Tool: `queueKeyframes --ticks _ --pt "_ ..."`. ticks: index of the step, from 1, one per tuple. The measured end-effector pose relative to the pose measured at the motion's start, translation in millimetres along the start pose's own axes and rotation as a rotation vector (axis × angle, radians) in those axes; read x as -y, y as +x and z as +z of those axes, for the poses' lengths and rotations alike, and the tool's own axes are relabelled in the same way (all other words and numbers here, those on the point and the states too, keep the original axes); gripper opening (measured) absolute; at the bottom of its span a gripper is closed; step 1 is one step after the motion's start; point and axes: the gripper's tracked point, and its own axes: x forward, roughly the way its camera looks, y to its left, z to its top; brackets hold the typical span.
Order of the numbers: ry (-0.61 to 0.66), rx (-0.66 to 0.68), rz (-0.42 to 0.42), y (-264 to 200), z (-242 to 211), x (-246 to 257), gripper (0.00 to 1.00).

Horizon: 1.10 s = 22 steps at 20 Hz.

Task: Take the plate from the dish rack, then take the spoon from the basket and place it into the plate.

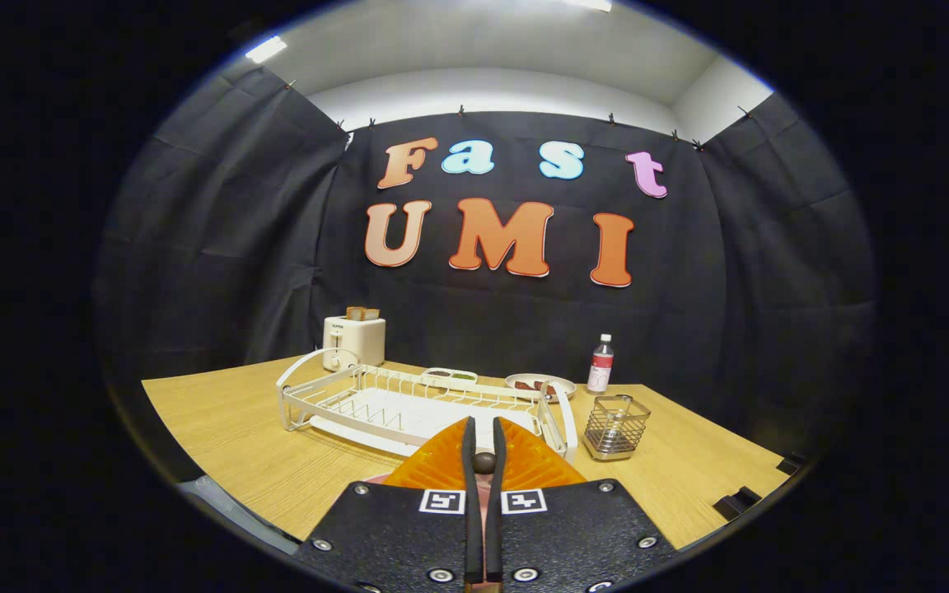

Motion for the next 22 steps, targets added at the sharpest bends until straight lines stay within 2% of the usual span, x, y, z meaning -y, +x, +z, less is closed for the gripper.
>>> queueKeyframes --ticks 7,10,11,12,13,14,16,18,22 --pt "0.013 -0.050 0.012 1 -21 -10 0.04" --pt "0.029 -0.077 0.006 4 -25 -8 0.15" --pt "0.031 -0.093 0.003 5 -29 -7 0.20" --pt "0.034 -0.105 0.003 5 -31 -6 0.42" --pt "0.035 -0.116 -0.001 5 -31 -4 0.55" --pt "0.036 -0.121 -0.010 6 -31 0 0.75" --pt "0.047 -0.129 -0.017 7 -29 5 0.92" --pt "0.059 -0.138 -0.027 8 -25 13 0.97" --pt "0.077 -0.169 -0.030 11 -13 30 0.98"
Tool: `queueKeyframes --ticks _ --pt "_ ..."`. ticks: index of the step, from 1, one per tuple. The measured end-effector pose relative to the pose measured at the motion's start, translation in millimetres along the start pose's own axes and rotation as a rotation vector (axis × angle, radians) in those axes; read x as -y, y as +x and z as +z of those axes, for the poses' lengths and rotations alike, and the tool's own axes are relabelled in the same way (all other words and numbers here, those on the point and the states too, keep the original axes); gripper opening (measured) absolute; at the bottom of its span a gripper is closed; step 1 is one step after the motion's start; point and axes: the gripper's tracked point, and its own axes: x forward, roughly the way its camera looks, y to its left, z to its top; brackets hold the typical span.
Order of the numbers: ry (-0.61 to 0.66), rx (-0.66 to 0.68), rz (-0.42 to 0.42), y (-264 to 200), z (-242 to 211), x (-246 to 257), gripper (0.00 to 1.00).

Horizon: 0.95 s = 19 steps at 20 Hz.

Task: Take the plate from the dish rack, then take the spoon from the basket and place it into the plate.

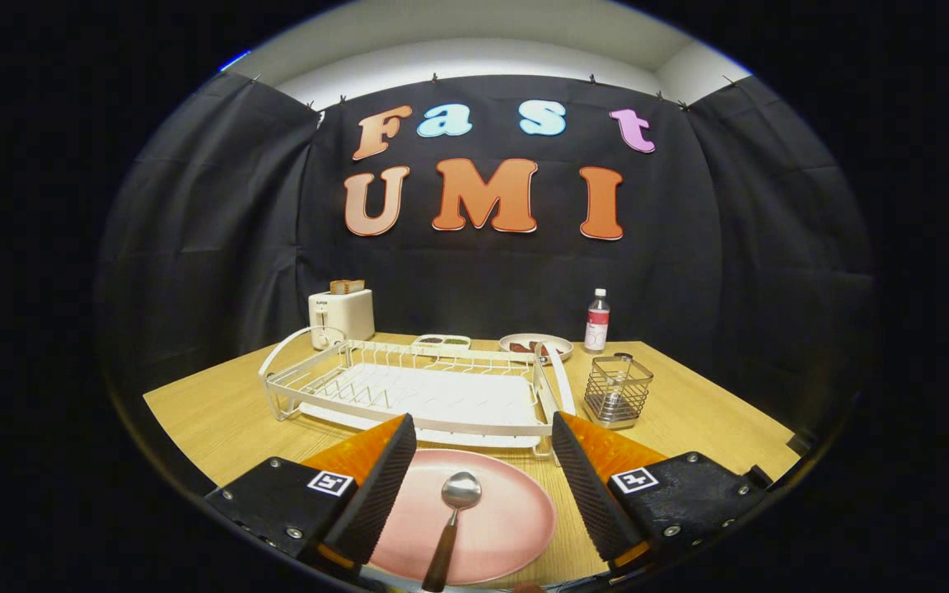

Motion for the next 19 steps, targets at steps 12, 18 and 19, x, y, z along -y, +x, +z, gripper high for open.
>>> queueKeyframes --ticks 12,18,19 --pt "0.019 0.043 -0.074 -2 59 69 0.98" --pt "0.024 0.021 -0.089 4 51 79 0.98" --pt "0.026 0.016 -0.087 4 49 79 0.98"
